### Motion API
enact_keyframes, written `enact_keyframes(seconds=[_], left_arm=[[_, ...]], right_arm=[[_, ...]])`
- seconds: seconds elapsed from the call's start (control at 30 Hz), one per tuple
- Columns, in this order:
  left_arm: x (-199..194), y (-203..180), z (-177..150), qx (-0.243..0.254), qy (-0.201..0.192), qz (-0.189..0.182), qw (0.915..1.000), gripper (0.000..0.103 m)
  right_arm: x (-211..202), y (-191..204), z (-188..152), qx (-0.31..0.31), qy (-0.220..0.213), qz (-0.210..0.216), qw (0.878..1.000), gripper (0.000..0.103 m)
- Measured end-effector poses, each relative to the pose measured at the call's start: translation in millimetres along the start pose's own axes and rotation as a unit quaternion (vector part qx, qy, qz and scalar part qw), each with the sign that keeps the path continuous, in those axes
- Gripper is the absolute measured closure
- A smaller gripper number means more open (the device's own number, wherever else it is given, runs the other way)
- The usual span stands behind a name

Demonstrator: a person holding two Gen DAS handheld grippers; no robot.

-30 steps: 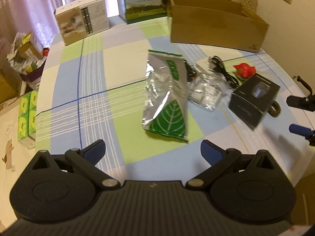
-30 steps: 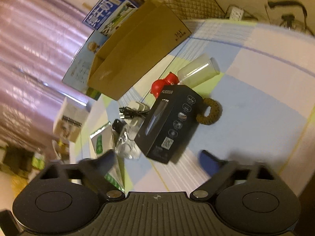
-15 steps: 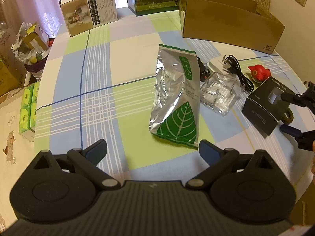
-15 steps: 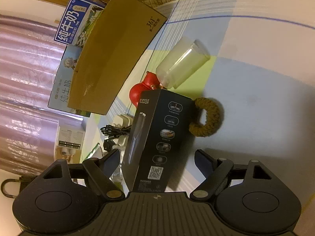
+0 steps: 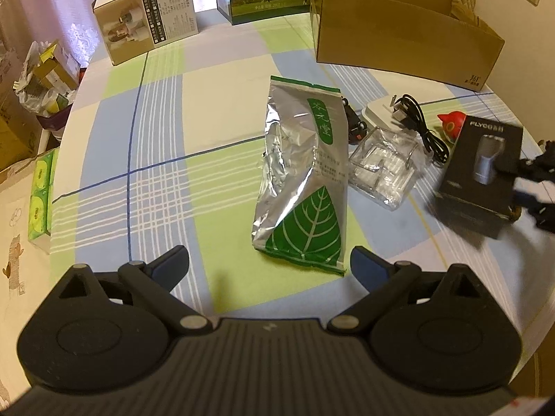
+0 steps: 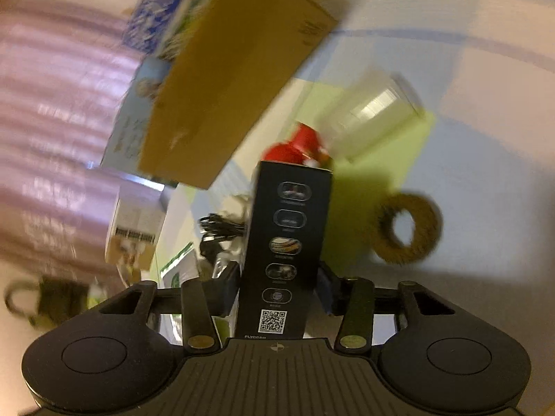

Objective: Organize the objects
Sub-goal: 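Grasp the black FLYCO shaver box with the right tool and lift, then grasp the silver-green tea bag with the left tool while the right tool holds the shaver box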

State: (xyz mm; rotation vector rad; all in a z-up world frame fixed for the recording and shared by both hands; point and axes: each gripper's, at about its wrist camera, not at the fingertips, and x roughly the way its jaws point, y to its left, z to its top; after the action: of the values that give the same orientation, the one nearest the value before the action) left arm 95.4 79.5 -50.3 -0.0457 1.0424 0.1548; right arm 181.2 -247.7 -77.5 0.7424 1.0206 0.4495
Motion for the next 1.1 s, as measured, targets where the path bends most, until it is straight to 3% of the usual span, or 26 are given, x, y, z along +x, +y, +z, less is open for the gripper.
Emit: enact_keyframes(seconds=[0.1,0.2,0.43,0.57,0.9,1.1], left_arm=[[3.3,-1.2,3.4,0.005,-0.002,0.002,1.0000,0.005],[6.5,-3.7,6.3,0.013,-0.005,0.001,0.9999,0.005],[21.2,-16.2,13.0,0.036,-0.003,-0.023,0.9991,0.009],[33.0,-25.1,19.3,0.048,-0.001,-0.034,0.9983,0.013],[63.5,-38.4,44.5,0.082,0.004,-0.013,0.9965,0.021],[86.5,-43.5,53.4,0.090,0.022,0.000,0.9957,0.021]], right_arm=[[-17.0,18.4,10.9,-0.054,0.001,-0.030,0.998,0.062],[-42.8,39.3,24.5,-0.131,-0.010,-0.088,0.987,0.062],[-80.7,54.7,29.4,-0.292,-0.022,-0.268,0.918,0.062],[-68.5,33.1,26.7,-0.296,0.015,-0.321,0.900,0.061],[-49.9,8.9,43.5,-0.297,0.048,-0.344,0.889,0.061],[-46.7,2.5,55.8,-0.286,0.057,-0.330,0.898,0.061]])
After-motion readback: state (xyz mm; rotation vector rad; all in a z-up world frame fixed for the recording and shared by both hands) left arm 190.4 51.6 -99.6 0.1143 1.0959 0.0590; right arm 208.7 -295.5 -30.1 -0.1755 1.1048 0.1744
